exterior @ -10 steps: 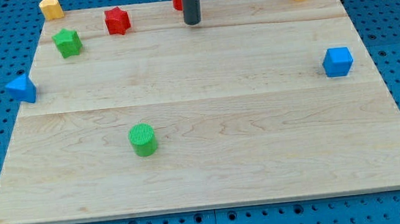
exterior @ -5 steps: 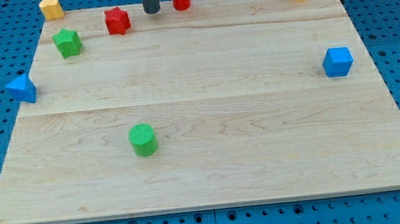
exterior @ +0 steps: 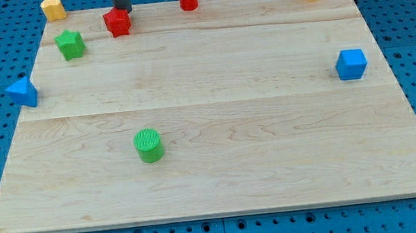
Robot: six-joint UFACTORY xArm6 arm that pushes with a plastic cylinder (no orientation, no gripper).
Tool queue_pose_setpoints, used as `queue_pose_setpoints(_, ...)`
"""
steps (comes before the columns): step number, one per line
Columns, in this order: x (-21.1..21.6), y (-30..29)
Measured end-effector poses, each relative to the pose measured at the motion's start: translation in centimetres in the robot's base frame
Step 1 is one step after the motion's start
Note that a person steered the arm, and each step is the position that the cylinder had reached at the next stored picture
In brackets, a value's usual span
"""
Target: Push red star towards green star
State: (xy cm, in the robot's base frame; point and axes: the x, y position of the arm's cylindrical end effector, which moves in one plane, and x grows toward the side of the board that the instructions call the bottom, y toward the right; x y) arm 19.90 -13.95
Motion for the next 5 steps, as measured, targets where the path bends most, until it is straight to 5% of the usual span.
queue_pose_setpoints(5, 4.8, -3.1)
